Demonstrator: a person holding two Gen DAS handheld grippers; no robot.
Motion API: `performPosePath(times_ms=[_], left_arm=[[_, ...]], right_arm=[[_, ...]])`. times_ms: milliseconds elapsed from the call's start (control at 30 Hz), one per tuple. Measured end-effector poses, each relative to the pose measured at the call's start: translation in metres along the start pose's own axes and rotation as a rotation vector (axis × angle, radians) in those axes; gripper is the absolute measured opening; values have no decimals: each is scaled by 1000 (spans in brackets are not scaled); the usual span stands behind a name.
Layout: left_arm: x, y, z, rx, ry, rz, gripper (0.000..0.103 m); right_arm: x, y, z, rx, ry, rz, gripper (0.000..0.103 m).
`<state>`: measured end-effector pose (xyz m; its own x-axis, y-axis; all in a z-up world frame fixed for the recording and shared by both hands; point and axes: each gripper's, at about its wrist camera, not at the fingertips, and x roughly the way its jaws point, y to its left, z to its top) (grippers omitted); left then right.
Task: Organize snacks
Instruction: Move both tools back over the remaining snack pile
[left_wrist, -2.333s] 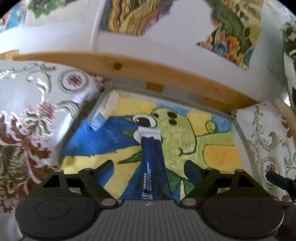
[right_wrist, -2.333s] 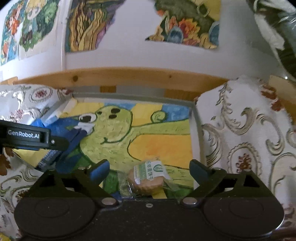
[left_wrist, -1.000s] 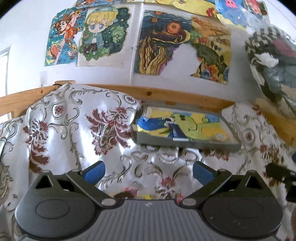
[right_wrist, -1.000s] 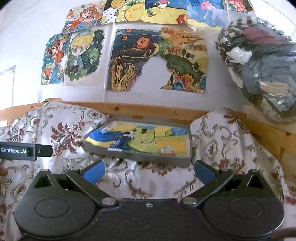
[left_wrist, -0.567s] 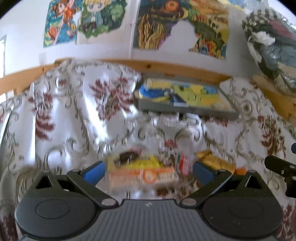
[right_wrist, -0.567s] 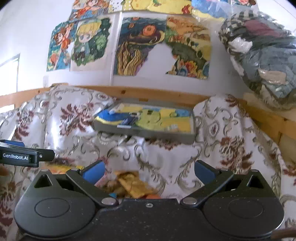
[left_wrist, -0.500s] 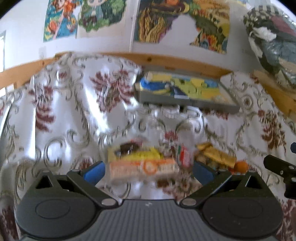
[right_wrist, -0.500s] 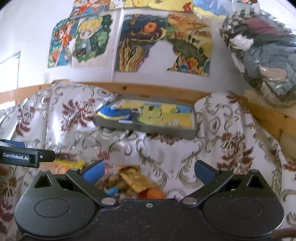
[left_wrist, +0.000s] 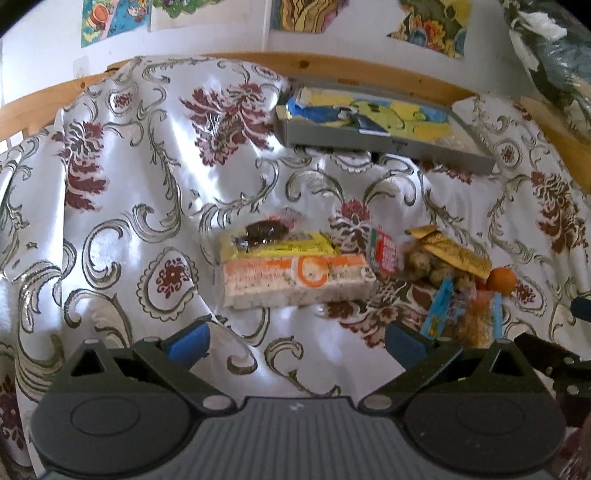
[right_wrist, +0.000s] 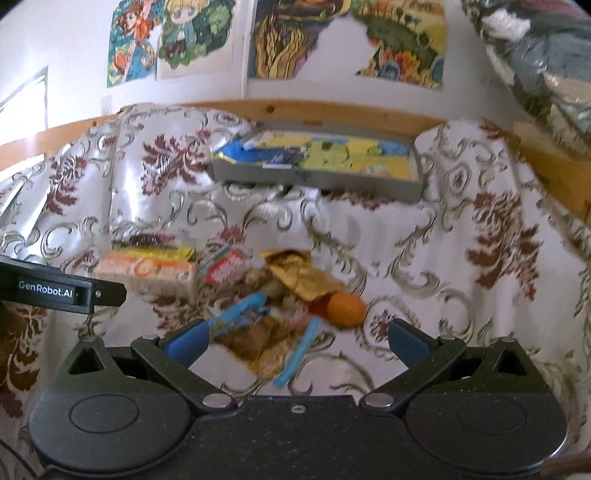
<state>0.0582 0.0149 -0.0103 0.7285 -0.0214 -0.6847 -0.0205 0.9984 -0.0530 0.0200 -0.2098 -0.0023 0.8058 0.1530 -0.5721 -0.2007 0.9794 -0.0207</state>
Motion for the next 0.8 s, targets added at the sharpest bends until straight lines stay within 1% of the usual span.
performPosePath(times_ms=[100, 300, 567, 667, 800], left_arm=[[6, 4, 3, -10, 21, 5, 103], [17, 18, 12, -67, 63, 9, 103], [33, 34, 29, -76, 58, -8, 103], [42, 42, 37, -81, 80, -42, 103], [56, 48, 47, 3, 148, -131, 103]], right_arm=[[8, 0, -2, -2, 34, 24, 102], [23, 0, 0, -34, 72, 64, 102], [44, -3, 12, -64, 81, 96, 102], [51, -5, 17, -94, 85, 134, 102], [64, -10, 23, -142, 122, 242, 102]])
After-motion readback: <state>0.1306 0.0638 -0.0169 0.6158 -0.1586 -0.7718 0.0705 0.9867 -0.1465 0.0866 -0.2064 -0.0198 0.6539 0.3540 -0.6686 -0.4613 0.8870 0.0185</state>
